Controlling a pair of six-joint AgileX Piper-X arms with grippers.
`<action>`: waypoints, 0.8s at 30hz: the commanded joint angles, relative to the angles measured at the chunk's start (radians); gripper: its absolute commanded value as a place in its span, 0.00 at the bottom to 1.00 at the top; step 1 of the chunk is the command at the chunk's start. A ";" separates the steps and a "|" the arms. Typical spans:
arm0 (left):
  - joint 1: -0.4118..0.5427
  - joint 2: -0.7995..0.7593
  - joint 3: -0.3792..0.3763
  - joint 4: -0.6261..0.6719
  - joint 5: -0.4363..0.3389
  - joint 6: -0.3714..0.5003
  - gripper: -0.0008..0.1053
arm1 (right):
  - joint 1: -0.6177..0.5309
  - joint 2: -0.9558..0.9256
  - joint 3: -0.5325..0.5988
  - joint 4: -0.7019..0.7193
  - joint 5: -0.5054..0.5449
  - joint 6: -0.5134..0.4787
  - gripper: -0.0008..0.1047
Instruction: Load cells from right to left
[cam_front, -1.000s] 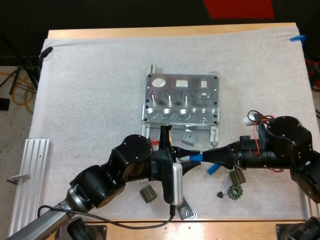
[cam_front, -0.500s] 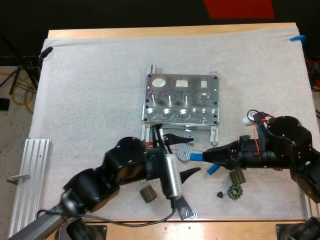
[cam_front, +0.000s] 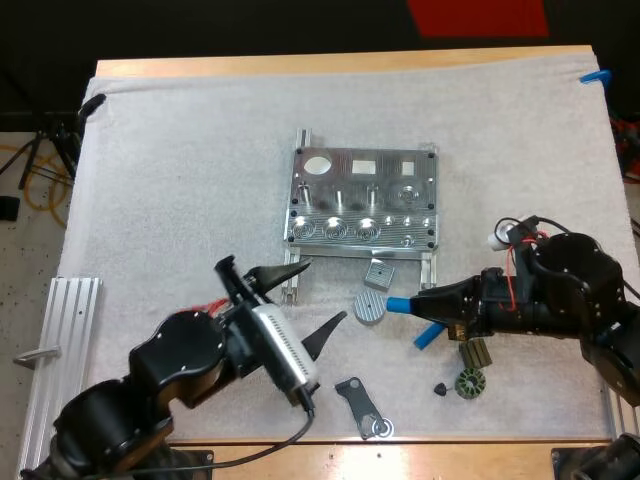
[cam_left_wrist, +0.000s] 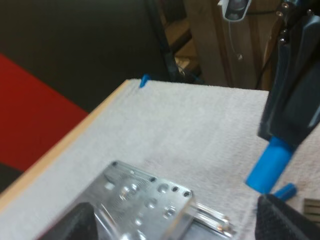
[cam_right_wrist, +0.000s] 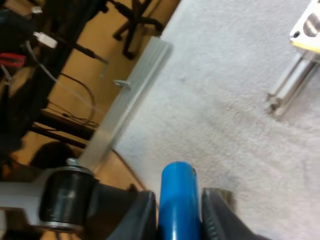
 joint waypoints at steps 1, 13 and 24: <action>-0.005 -0.014 -0.006 0.025 -0.033 -0.060 0.62 | 0.001 -0.003 -0.013 0.022 0.024 -0.037 0.09; -0.005 -0.030 -0.006 0.156 -0.238 -0.245 0.62 | 0.001 0.003 -0.129 0.255 0.215 -0.236 0.09; -0.005 -0.018 -0.006 0.252 -0.283 -0.395 0.62 | 0.001 0.158 -0.290 0.423 0.339 -0.416 0.09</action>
